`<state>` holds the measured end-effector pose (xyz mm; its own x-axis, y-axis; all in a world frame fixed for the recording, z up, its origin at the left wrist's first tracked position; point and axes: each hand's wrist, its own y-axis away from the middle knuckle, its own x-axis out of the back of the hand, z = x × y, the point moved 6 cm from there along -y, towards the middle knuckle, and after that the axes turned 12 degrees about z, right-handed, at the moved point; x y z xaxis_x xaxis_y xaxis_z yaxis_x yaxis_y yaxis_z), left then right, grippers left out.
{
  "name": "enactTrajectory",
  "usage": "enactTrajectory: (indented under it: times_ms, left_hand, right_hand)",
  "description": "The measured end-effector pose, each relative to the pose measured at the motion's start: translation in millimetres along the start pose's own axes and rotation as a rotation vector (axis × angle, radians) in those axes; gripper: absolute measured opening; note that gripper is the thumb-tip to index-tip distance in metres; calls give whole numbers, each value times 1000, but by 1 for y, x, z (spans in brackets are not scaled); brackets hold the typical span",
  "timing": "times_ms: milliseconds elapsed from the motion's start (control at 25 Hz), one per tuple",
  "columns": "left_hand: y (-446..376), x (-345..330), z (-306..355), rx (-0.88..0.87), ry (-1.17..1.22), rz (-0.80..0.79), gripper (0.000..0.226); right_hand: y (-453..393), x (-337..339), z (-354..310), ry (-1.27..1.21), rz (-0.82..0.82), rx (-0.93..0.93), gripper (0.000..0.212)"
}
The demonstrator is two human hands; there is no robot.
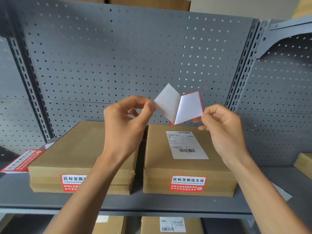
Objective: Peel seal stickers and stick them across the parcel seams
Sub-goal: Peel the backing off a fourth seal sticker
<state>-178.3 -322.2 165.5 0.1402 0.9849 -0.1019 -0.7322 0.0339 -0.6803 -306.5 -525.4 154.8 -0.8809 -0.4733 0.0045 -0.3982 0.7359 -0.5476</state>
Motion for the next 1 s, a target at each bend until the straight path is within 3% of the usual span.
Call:
enactTrajectory:
  times_ms: [160, 560, 800, 1000]
  left_hand:
    - [-10, 15, -3, 46, 34, 82, 22]
    - [-27, 51, -3, 52, 32, 248, 22]
    - [-19, 67, 5, -171, -203, 306, 15]
    - [-26, 101, -8, -119, -217, 355, 15]
  right_hand:
    - [-5, 1, 4, 1, 33, -71, 28]
    - [-10, 4, 6, -33, 82, -137, 26]
    - [-9, -30, 1, 15, -71, -115, 22]
    - [3, -91, -17, -28, -200, -85, 22]
